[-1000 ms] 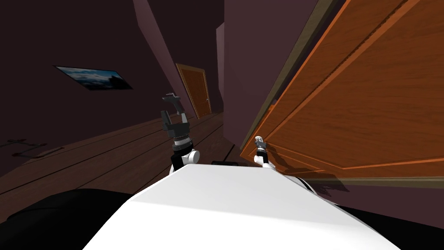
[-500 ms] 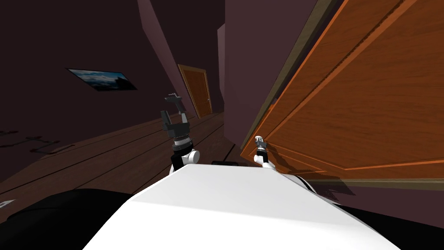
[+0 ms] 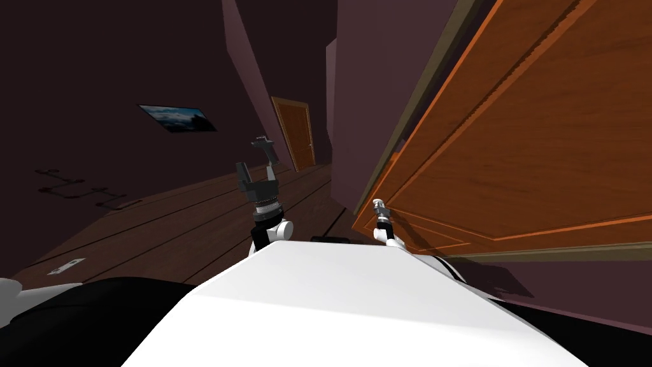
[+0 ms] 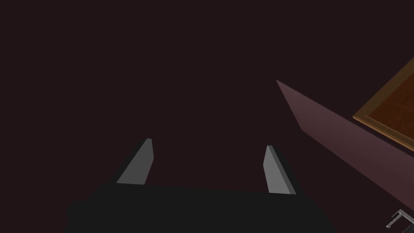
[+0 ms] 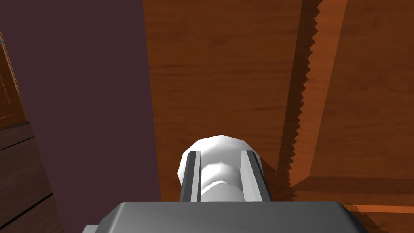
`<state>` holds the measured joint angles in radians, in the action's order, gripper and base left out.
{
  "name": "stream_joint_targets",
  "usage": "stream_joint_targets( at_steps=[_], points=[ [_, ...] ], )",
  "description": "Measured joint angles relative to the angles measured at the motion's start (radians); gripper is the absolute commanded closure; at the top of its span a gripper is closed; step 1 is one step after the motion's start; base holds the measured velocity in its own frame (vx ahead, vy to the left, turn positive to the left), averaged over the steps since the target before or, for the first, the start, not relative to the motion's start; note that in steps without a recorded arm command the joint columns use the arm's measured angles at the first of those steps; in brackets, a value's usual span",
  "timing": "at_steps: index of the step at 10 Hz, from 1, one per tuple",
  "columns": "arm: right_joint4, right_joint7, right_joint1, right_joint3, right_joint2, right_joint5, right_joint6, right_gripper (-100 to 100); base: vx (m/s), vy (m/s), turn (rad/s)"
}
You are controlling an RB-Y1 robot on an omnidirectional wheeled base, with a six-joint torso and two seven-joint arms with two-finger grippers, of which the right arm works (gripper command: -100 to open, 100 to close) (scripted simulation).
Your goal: Pull the door open
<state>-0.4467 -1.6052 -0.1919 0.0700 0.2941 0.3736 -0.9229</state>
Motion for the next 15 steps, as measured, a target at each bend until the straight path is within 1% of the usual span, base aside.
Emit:
stream_joint_targets(
  at_steps=[1,2,3,4,5,6,7,8,9,10,11,12,13,14,15],
  points=[
    [-0.046,0.009,0.025,-0.001,-0.008,0.0,0.026,100,-0.166,-0.011,0.097],
    [-0.02,-0.007,0.012,-0.014,0.002,-0.008,0.018,100,-0.235,-0.033,0.143],
    [-0.021,-0.024,0.013,-0.024,0.008,-0.015,0.011,100,-0.229,-0.01,0.06],
    [-0.008,-0.038,0.005,-0.034,0.011,-0.022,0.004,100,-0.155,-0.007,-0.005],
    [-0.102,-0.023,0.053,-0.032,0.002,-0.02,0.046,100,-0.064,0.001,-0.018],
    [-0.107,-0.02,0.054,-0.036,-0.001,-0.022,0.057,100,-0.011,0.005,-0.004],
    [-0.071,-0.031,0.037,-0.04,0.001,-0.024,0.039,100,0.024,0.004,0.0],
    [-0.018,-0.039,0.013,-0.041,0.002,-0.025,0.013,100,0.006,0.005,-0.012],
    [-0.014,-0.041,0.008,-0.04,0.004,-0.025,0.003,100,-0.151,-0.001,0.078],
    [-0.027,-0.051,0.008,-0.048,0.017,-0.031,-0.001,100,-0.171,-0.034,0.071],
    [-0.016,-0.064,0.0,-0.057,0.024,-0.038,-0.013,100,-0.202,-0.045,0.074],
    [0.005,-0.079,-0.009,-0.069,0.027,-0.046,-0.03,100,-0.166,-0.017,0.026],
    [-0.014,-0.081,0.003,-0.074,0.024,-0.049,-0.021,100,-0.202,-0.013,0.07],
    [-0.012,-0.093,0.006,-0.087,0.03,-0.058,-0.02,100,-0.241,-0.036,0.086],
    [0.025,-0.116,-0.005,-0.104,0.037,-0.07,-0.041,100,-0.183,-0.009,0.024]
  ],
)
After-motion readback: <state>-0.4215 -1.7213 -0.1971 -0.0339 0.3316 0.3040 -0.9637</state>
